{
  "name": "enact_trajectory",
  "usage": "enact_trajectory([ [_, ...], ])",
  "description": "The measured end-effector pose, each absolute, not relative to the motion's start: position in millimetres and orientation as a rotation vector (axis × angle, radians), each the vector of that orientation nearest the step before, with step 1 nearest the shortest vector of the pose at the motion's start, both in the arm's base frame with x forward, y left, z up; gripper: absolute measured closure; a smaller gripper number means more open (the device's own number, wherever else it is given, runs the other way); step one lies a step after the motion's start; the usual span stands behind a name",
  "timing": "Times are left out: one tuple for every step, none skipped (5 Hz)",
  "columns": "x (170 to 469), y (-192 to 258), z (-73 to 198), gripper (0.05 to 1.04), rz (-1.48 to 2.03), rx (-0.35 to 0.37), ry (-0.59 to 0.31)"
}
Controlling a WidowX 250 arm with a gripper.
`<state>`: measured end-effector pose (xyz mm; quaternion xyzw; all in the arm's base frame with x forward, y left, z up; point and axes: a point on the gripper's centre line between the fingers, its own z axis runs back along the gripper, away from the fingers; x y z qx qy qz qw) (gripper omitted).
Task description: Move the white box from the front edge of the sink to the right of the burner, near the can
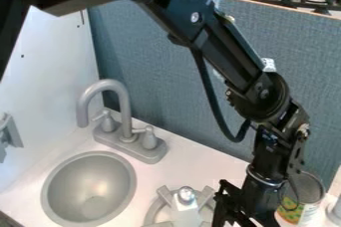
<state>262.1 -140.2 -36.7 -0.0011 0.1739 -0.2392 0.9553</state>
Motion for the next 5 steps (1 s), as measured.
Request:
enact_trajectory([
  [252.9, -137.2, -44.2, 0.073, -0.529, -0.023, 0.350],
  [256.8, -138.6, -28.7, 0.077, -0.546, -0.035, 0.275],
  [259.0, -136.7, -12.9, 0.081, -0.566, -0.024, 0.230],
  [264.8, -142.3, 9.5, 0.081, -0.616, -0.004, 0.163],
  [273.8, -160.1, 22.1, 0.081, -0.664, 0.060, 0.097],
])
